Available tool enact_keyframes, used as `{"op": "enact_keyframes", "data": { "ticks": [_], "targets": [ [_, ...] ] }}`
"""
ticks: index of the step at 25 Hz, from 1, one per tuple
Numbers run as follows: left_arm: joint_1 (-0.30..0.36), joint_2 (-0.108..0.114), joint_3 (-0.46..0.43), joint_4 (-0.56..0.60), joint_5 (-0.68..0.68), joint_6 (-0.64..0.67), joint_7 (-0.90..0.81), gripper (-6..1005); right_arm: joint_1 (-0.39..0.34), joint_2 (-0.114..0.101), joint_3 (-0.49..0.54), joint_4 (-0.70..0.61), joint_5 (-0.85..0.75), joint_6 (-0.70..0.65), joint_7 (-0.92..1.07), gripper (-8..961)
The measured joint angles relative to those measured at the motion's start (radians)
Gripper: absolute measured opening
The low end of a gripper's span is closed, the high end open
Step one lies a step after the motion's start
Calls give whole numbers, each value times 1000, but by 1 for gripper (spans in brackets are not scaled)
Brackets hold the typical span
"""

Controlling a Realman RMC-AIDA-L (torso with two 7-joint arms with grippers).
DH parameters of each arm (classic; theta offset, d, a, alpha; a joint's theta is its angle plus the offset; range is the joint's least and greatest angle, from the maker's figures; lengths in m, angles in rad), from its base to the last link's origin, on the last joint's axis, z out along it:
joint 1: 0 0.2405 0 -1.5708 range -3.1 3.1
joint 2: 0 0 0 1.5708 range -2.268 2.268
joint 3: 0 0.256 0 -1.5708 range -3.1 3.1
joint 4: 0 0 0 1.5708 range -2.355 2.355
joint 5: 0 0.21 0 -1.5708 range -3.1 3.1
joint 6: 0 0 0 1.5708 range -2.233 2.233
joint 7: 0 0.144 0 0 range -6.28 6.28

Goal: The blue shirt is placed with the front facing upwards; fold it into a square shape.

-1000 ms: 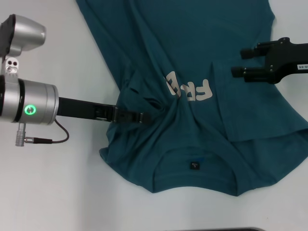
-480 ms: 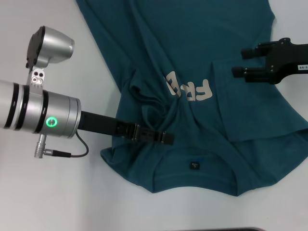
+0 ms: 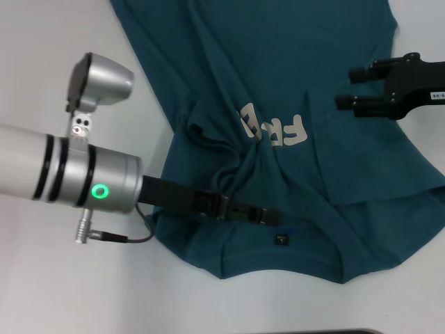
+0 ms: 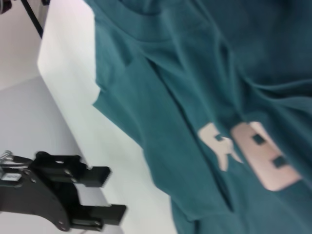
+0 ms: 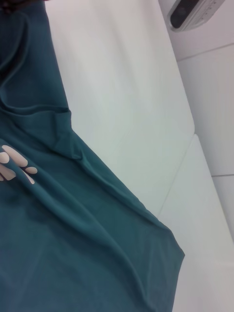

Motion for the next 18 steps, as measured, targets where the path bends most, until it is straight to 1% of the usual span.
{"op": "enact_keyframes", "data": {
  "ticks": [2,4,6,7,11,14,16,18],
  "targets": [
    [1,0,32,-3,-21,-12,-1,794,1,0,3,0,0,0,0,626],
    [2,1,45,-17,-26,-13,-3,794,1,0,7,0,0,-1,-1,626],
    [16,3,47,-72,-43,10,-7,794,1,0,9,0,0,-4,-3,627],
    [16,3,47,-72,-43,10,-7,794,1,0,9,0,0,-4,-3,627],
    [48,5,46,-181,-73,59,-7,793,-3,-1,11,0,0,-7,-3,627],
    [76,7,18,-270,-76,87,-10,792,-4,-1,19,0,0,-8,-3,627],
    [107,8,-36,-321,-48,68,-3,791,-4,-1,23,0,0,-8,-3,626],
    [110,9,-48,-319,-40,56,4,791,-4,-1,23,0,0,-8,-3,626]
  ]
}}
